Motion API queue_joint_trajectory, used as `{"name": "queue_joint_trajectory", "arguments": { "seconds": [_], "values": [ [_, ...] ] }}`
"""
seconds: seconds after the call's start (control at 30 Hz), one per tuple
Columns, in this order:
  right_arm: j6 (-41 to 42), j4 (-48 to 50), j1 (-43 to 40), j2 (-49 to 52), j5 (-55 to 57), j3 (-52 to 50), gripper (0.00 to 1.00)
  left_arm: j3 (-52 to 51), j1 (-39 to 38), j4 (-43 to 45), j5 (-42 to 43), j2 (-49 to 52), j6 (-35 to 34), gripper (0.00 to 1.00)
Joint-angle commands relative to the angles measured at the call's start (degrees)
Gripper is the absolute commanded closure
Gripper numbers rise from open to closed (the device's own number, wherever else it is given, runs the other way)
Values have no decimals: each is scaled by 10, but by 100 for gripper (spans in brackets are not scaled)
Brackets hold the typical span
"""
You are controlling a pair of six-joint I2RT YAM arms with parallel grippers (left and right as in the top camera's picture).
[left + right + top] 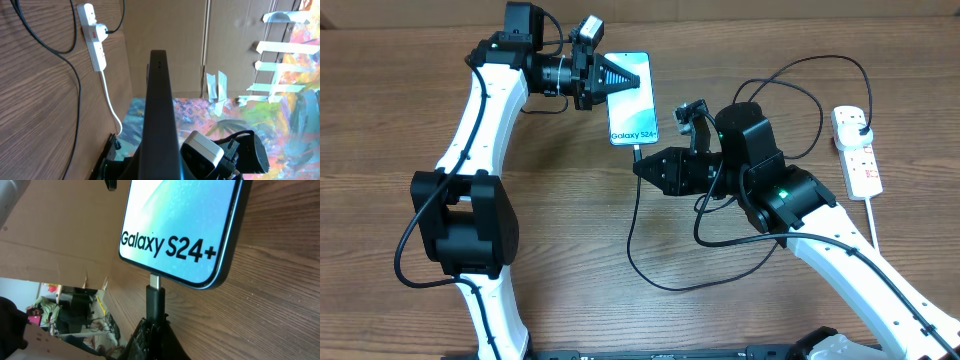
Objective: Plug charger to phone and switch on socket
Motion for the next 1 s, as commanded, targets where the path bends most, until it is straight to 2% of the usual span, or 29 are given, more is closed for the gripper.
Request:
{"name": "queue_joint_trajectory", "arguments": {
  "seconds": [0.0,0.4,0.6,0.97],
  "values": [
    [0,4,-2,-2,2,8,96,6,-9,2,20,-7,-9,96],
    [2,7,-2,-2,13,8,96,6,-16,2,20,-7,-8,96],
    [31,40,-18,-1,12,8,96,6,-28,2,19,-7,5,96],
    [33,60,-18,4,16,8,96,6,-42,2,17,-7,5,96]
  ]
}}
